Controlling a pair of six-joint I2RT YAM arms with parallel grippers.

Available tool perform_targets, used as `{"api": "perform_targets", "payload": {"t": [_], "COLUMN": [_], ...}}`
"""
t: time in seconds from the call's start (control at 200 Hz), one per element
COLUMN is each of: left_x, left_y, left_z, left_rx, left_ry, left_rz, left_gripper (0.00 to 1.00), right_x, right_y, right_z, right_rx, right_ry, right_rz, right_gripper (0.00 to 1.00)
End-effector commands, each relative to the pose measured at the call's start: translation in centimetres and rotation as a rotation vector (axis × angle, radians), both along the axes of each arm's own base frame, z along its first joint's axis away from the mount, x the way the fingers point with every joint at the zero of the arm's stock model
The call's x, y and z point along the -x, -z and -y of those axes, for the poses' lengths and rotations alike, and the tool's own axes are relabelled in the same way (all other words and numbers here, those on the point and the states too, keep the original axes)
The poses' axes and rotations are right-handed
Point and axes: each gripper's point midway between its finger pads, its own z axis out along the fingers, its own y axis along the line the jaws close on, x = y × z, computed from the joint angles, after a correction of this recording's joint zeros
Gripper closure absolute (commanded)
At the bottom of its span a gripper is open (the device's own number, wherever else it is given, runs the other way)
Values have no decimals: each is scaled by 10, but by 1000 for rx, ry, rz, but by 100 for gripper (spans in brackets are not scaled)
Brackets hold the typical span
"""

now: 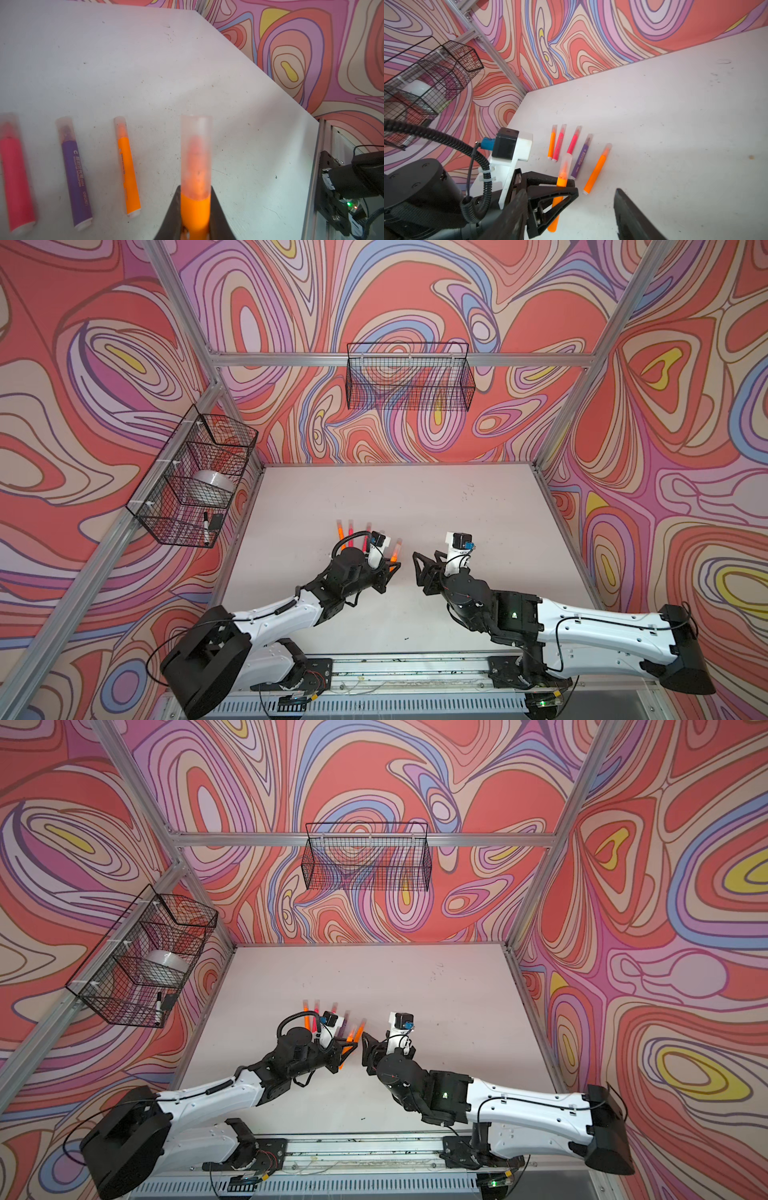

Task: Insert pens into pen caps
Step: Place the pen at the center of the table.

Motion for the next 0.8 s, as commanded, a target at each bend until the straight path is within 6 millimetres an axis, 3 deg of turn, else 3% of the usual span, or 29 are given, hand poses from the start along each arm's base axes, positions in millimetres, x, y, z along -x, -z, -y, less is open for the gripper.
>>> {"api": "perform_targets", "payload": {"t": [0.0, 0.105, 0.28, 0.461, 0.791], "left_x": [-23, -33, -31, -39, -44], "left_y": [-3, 24, 56, 90, 116], "left_z": [15, 22, 43, 40, 47], "left_rx": [-3, -99, -201, -348, -412], "left_ry": [-82, -118, -115, -173, -176], "left_rz": [-60, -141, -205, -255, -306], "left_gripper": [100, 100, 100, 100, 100], "right_x": [-2, -2, 0, 0, -1], "right_y": [21, 22, 23, 23, 24], "right_z": [38, 52, 68, 74, 73], "right_rx": [135, 172, 172, 156, 166], "right_ry": [123, 169, 206, 214, 216], "right_rz": [-23, -32, -29, -20, -22], "right_gripper": [29, 29, 27, 26, 24]}}
